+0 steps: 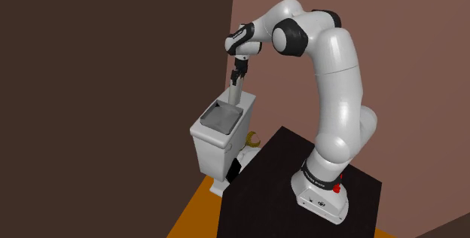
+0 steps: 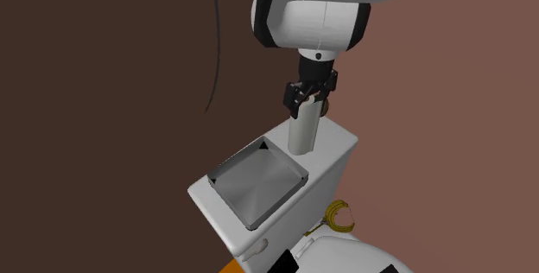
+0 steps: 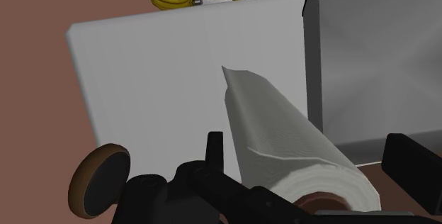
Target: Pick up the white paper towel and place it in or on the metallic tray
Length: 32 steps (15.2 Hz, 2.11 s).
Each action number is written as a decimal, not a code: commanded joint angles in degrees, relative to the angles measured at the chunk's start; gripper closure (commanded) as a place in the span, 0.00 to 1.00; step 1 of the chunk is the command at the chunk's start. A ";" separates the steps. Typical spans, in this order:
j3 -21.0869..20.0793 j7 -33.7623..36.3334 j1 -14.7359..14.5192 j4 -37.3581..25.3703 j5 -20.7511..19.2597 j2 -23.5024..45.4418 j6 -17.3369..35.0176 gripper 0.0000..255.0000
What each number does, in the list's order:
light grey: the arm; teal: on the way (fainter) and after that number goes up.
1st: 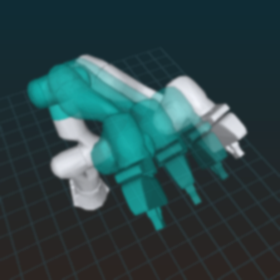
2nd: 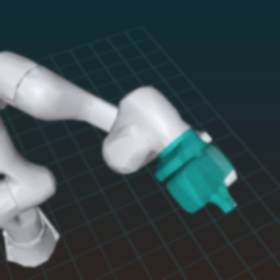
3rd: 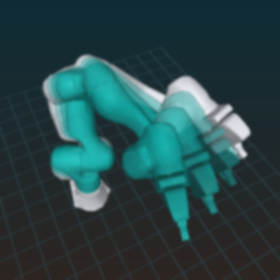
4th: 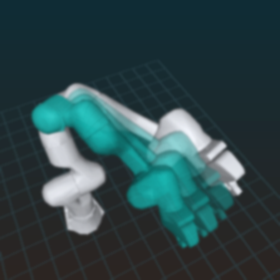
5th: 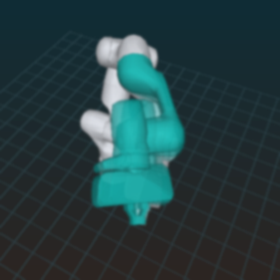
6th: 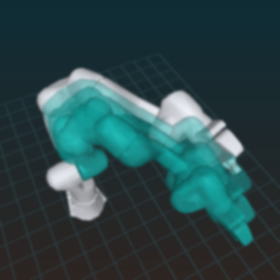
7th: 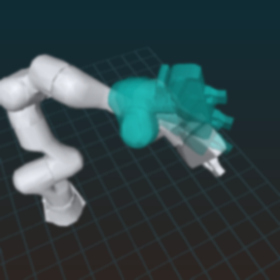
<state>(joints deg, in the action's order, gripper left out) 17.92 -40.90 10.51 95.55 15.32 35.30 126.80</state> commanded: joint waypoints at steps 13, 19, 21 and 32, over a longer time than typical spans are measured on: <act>-0.01 -0.02 -0.02 0.16 0.02 -0.02 0.16 1.00; 0.45 0.44 -0.29 -0.33 -0.66 -1.73 -1.98 1.00; 0.67 0.67 -0.42 -0.62 -0.99 -2.58 -3.08 1.00; 1.67 1.88 -0.94 -3.20 -2.71 -6.61 -9.49 1.00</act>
<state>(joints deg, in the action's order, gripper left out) 19.49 -39.08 9.57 92.65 12.77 29.06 117.98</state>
